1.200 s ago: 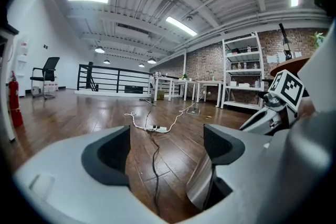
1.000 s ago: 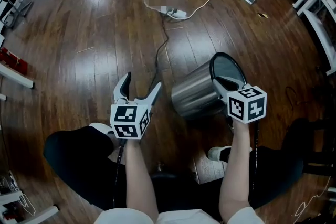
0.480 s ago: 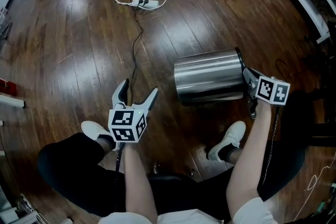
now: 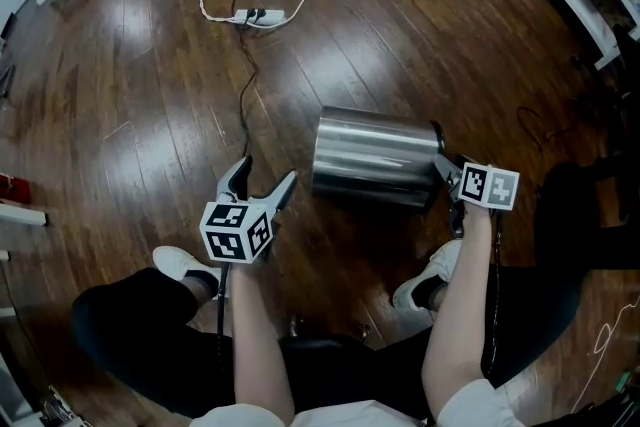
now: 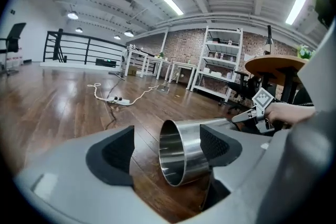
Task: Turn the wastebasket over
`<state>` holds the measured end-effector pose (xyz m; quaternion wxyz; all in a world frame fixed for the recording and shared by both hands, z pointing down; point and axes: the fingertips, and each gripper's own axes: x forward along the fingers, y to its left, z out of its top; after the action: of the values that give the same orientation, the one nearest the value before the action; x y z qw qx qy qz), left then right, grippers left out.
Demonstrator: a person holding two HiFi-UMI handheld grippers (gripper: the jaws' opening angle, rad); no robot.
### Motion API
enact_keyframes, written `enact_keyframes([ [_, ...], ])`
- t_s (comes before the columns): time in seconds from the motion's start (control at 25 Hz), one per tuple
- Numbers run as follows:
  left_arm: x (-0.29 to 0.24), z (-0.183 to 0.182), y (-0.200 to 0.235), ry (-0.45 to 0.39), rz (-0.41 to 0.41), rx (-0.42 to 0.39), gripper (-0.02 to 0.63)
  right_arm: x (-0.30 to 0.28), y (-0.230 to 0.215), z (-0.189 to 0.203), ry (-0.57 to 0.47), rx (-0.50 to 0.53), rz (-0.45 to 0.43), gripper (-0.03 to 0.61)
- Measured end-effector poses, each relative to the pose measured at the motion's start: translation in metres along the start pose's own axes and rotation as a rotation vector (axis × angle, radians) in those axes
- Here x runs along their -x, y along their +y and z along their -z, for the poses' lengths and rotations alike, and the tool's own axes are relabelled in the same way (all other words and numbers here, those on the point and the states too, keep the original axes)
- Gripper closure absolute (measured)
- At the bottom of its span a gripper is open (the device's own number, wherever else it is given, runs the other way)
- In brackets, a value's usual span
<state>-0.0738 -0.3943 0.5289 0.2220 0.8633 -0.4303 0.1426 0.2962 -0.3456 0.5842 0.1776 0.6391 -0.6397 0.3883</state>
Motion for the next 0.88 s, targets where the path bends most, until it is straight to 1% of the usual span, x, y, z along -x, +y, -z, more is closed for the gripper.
enact_keyframes([
  [0.04,-0.011,0.003,-0.006,0.012,0.037,0.016,0.2,0.003,0.0,-0.001,-0.003,0.009,0.007,0.333],
  [0.16,-0.044,0.01,-0.024,0.033,0.156,0.06,0.212,0.013,0.01,-0.008,-0.024,0.013,-0.04,0.333],
  [0.24,-0.062,0.015,-0.034,0.049,0.23,0.091,0.218,0.017,0.018,-0.009,-0.009,0.035,-0.078,0.333],
  [0.32,-0.078,0.025,-0.04,0.085,0.283,0.133,0.249,0.019,0.022,-0.008,0.015,0.047,-0.101,0.334],
  [0.36,-0.083,0.033,-0.043,0.115,0.301,0.159,0.288,0.019,0.022,-0.005,0.028,0.047,-0.108,0.336],
  [0.44,-0.09,0.05,-0.046,0.17,0.329,0.208,0.317,0.018,0.02,0.003,0.058,0.04,-0.114,0.353],
  [0.52,-0.092,0.061,-0.049,0.197,0.355,0.246,0.392,0.015,0.019,0.01,0.086,0.029,-0.121,0.393],
  [0.56,-0.093,0.064,-0.051,0.197,0.371,0.263,0.436,0.012,0.02,0.014,0.101,0.024,-0.126,0.399],
  [0.6,-0.093,0.065,-0.053,0.189,0.385,0.279,0.459,0.009,0.02,0.018,0.117,0.022,-0.13,0.402],
  [0.64,-0.093,0.064,-0.054,0.179,0.396,0.29,0.47,0.006,0.02,0.022,0.135,0.024,-0.13,0.407],
  [0.68,-0.094,0.064,-0.054,0.175,0.404,0.293,0.474,0.003,0.02,0.026,0.151,0.028,-0.125,0.429],
  [0.72,-0.093,0.064,-0.055,0.178,0.408,0.29,0.477,0.001,0.019,0.029,0.161,0.032,-0.119,0.468],
  [0.76,-0.093,0.065,-0.055,0.188,0.408,0.285,0.48,0.0,0.018,0.03,0.165,0.036,-0.113,0.488],
  [0.88,-0.086,0.064,-0.053,0.22,0.38,0.266,0.482,-0.002,0.022,0.03,0.15,0.054,-0.125,0.492],
])
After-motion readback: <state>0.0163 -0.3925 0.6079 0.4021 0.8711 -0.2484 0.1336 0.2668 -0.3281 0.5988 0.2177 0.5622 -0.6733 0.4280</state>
